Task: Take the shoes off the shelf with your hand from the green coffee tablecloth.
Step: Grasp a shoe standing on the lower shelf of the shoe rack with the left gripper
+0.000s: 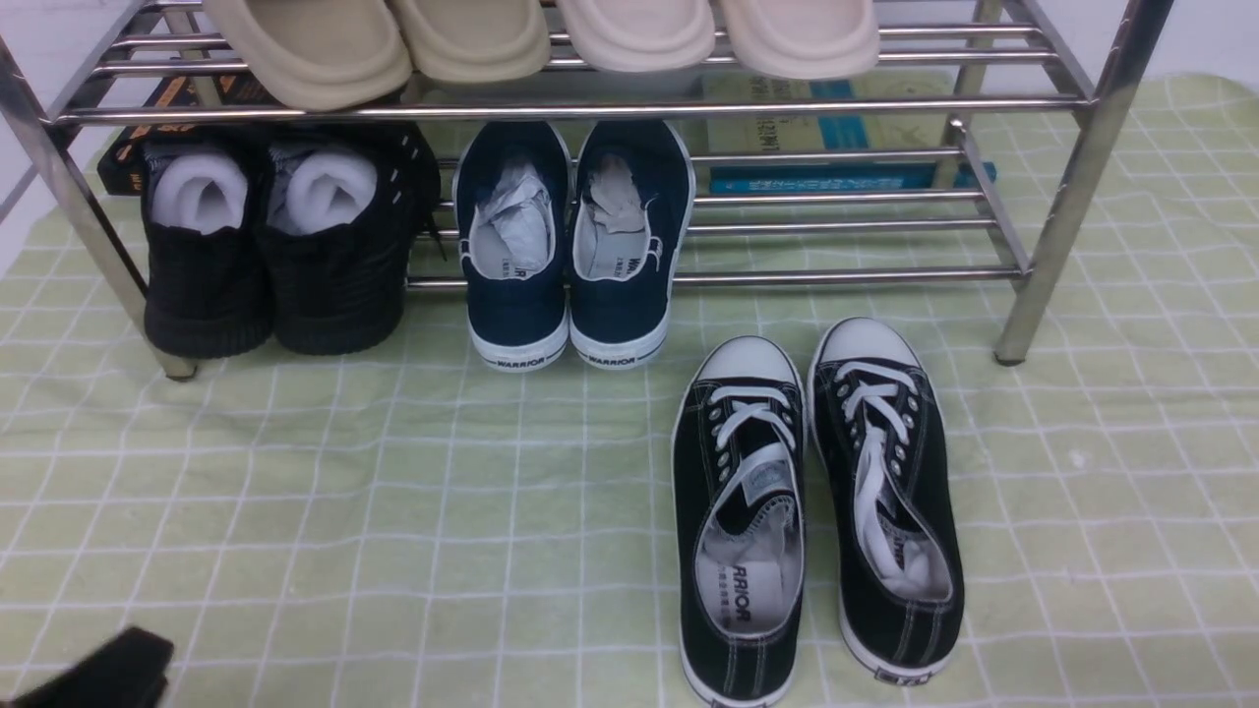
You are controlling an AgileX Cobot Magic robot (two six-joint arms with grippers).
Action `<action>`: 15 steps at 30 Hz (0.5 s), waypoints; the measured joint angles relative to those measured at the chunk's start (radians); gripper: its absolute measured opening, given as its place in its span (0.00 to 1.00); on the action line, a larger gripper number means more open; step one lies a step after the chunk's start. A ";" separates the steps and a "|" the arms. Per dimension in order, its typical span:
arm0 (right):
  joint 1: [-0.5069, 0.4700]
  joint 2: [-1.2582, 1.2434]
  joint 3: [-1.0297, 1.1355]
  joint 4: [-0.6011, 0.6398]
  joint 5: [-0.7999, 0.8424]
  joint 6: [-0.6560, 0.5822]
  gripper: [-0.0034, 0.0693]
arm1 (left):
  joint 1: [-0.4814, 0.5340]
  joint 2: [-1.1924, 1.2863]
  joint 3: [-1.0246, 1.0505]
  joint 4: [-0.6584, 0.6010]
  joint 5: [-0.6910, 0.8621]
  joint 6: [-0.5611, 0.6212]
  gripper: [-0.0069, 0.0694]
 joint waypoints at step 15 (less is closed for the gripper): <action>0.000 0.000 0.000 0.000 0.000 0.000 0.37 | 0.000 0.805 -0.573 0.471 0.475 0.061 0.14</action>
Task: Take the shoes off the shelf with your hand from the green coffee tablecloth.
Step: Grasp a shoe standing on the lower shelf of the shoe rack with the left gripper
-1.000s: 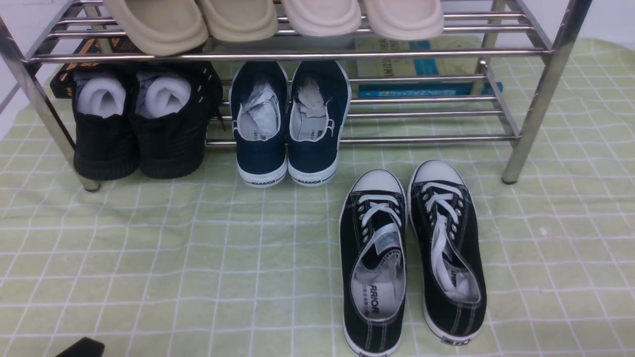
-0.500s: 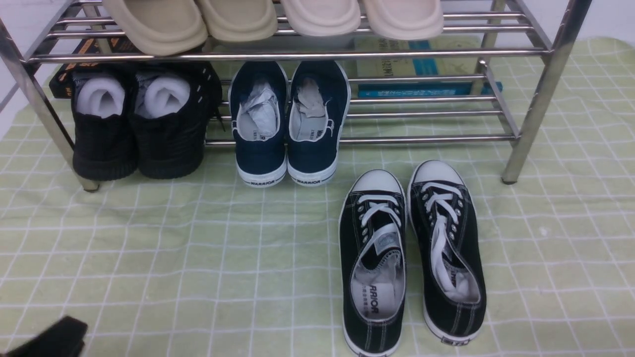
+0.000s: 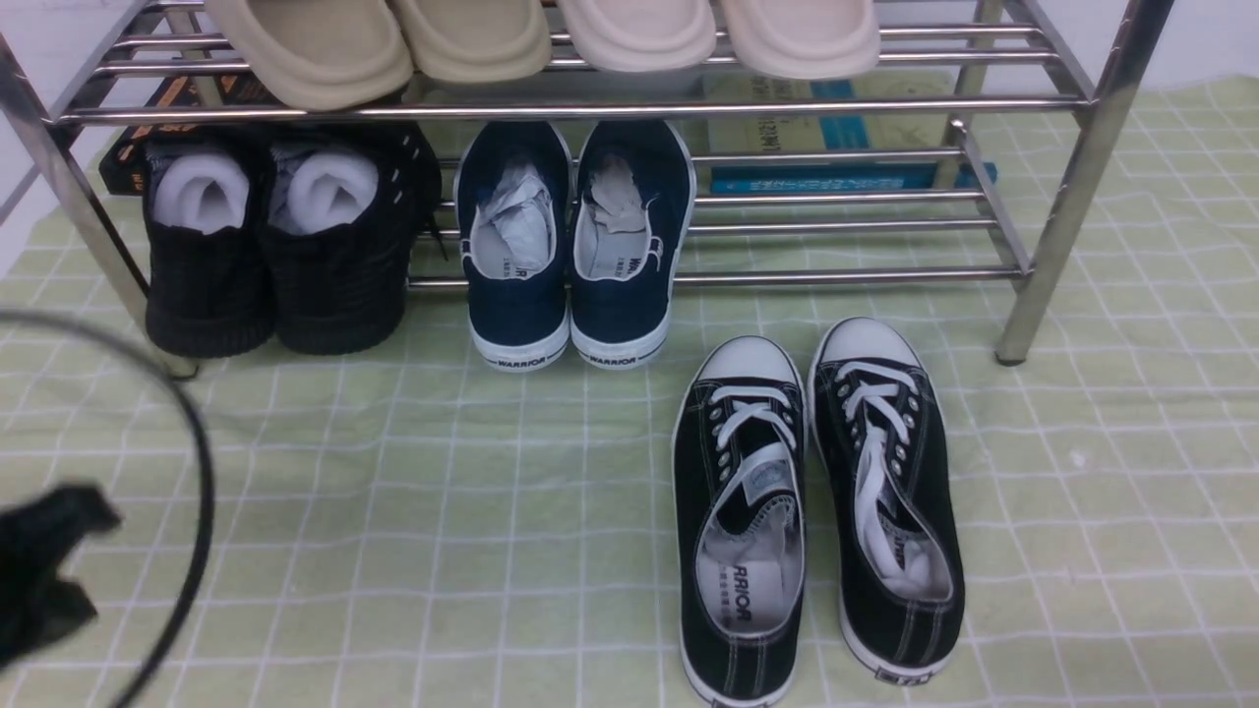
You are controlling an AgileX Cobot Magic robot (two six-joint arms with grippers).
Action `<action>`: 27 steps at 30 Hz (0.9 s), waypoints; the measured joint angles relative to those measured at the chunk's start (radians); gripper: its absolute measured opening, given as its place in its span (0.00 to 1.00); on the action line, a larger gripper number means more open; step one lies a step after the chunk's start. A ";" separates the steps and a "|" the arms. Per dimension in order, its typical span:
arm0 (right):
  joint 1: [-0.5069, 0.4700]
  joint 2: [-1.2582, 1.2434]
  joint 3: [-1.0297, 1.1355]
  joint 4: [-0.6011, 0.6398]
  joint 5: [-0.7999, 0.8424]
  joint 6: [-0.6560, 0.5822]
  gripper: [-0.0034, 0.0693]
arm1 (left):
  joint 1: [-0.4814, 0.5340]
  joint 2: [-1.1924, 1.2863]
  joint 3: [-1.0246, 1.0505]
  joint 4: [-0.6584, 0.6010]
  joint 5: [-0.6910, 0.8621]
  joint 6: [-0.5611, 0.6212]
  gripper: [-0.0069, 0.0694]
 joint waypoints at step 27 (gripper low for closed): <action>0.000 0.000 0.000 0.000 0.000 0.000 0.37 | -0.325 0.882 -0.706 -0.088 -0.264 0.274 0.67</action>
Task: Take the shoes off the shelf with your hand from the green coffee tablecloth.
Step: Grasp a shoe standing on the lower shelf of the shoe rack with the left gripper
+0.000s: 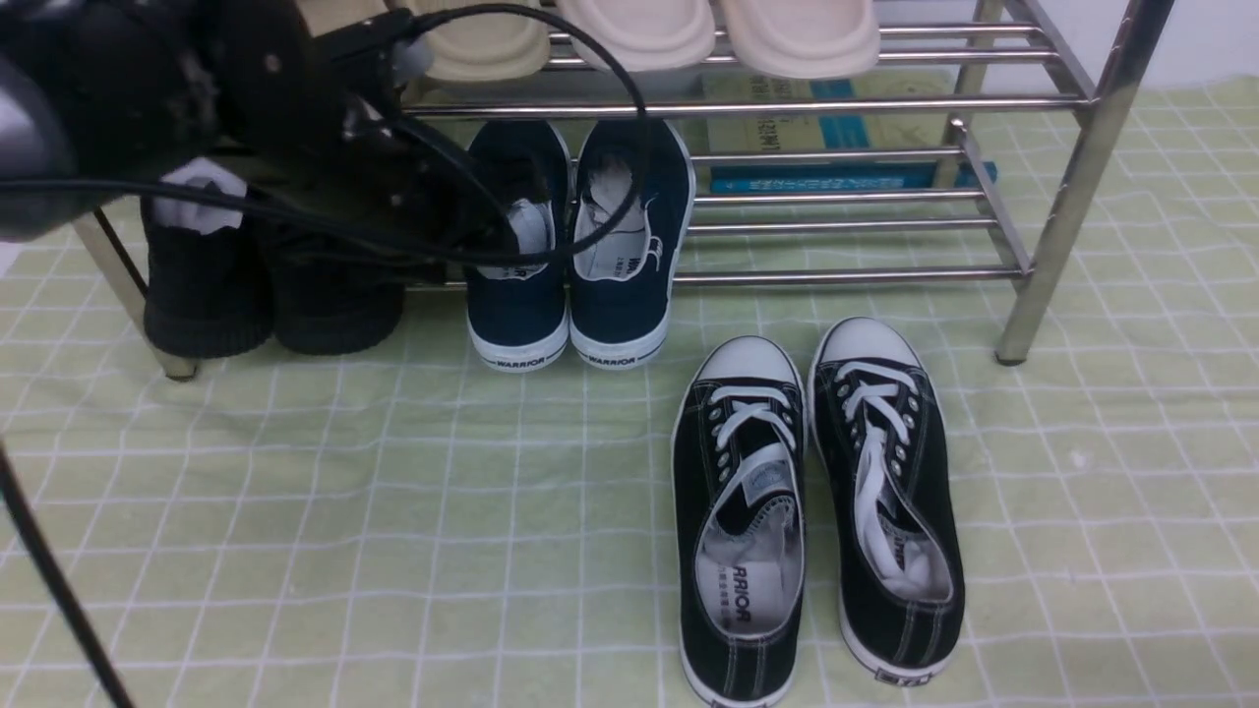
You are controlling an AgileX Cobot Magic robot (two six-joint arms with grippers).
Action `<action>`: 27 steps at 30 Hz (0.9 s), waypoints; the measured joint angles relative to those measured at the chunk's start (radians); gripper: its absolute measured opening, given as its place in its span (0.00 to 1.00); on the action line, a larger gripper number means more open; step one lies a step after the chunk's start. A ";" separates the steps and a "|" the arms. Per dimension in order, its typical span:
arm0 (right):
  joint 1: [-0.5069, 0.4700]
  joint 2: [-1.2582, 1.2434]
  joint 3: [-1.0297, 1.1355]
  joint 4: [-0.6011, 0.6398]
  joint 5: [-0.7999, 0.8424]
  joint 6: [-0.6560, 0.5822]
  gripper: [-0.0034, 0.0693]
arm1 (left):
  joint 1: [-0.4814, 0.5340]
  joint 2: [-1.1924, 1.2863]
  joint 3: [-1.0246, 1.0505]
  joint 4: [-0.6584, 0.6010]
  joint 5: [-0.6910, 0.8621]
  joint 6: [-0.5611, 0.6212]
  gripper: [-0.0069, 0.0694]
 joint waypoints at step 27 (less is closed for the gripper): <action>0.000 0.000 0.000 0.000 0.000 0.000 0.37 | 0.000 0.149 0.000 0.136 -0.205 -0.002 0.39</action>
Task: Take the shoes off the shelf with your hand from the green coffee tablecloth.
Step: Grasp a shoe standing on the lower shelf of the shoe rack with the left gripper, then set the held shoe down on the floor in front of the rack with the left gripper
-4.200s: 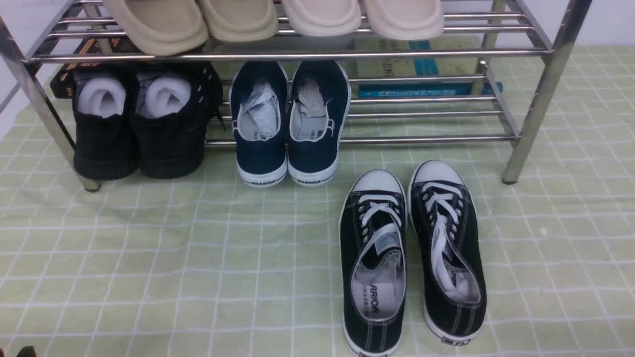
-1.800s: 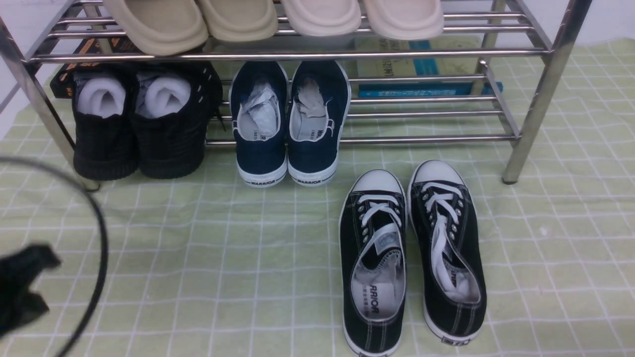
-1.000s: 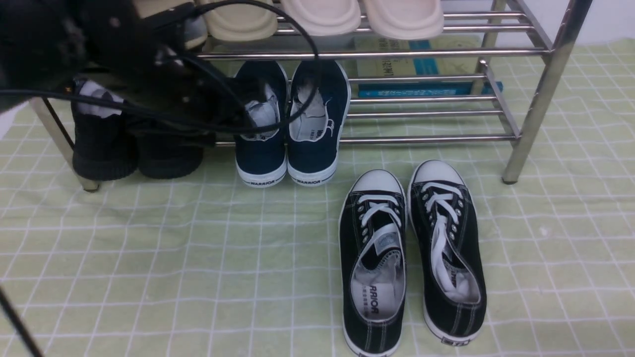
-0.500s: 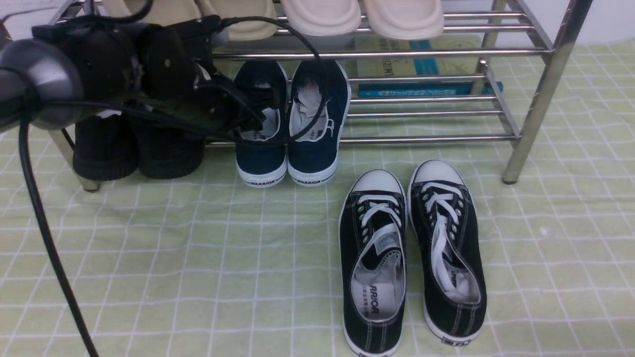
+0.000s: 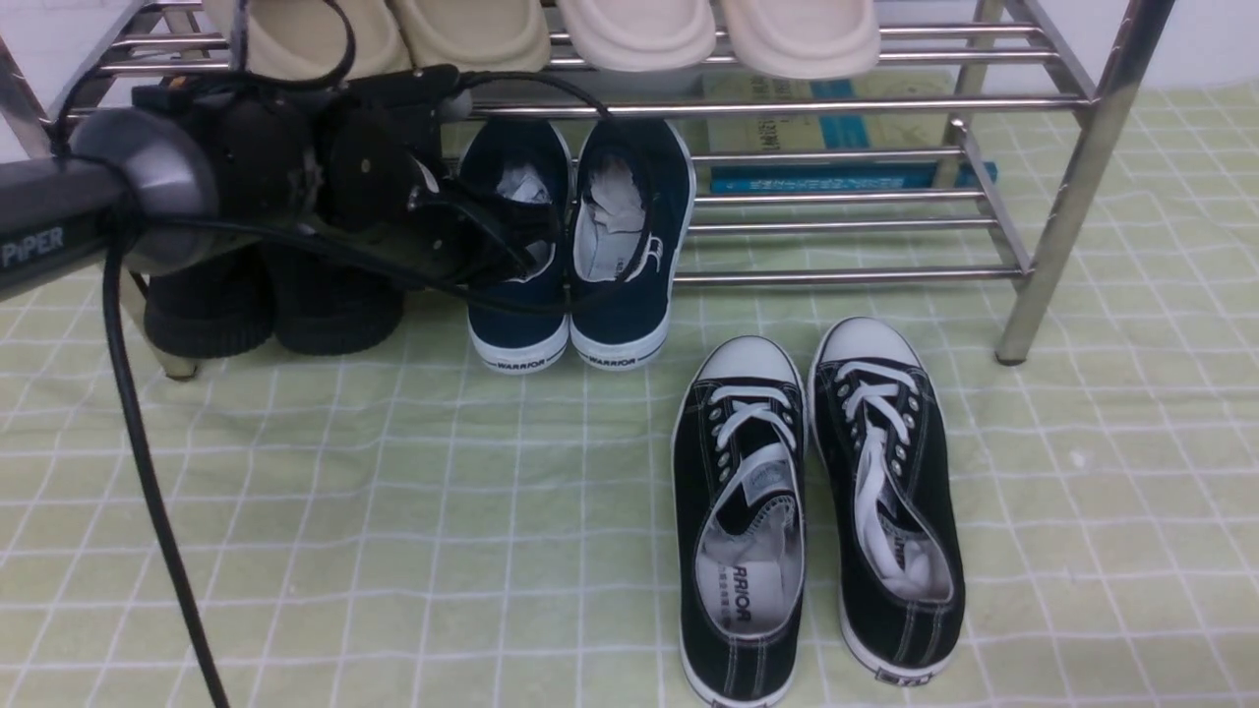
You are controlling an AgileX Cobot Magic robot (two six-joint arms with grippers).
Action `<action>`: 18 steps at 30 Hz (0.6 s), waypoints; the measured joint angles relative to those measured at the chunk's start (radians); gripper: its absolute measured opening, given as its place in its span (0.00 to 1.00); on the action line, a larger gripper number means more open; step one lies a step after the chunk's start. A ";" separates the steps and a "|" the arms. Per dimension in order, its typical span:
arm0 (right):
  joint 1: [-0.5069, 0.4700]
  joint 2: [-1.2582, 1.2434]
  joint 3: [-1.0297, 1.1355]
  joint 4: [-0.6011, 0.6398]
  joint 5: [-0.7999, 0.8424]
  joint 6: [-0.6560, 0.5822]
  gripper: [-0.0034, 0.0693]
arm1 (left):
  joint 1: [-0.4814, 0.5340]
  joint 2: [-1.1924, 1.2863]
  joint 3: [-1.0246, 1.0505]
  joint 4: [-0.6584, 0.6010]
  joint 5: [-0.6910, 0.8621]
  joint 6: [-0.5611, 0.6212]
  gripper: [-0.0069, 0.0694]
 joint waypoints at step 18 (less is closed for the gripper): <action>0.000 0.000 0.000 0.000 0.000 0.000 0.37 | 0.002 -0.149 0.000 0.002 0.234 -0.006 0.15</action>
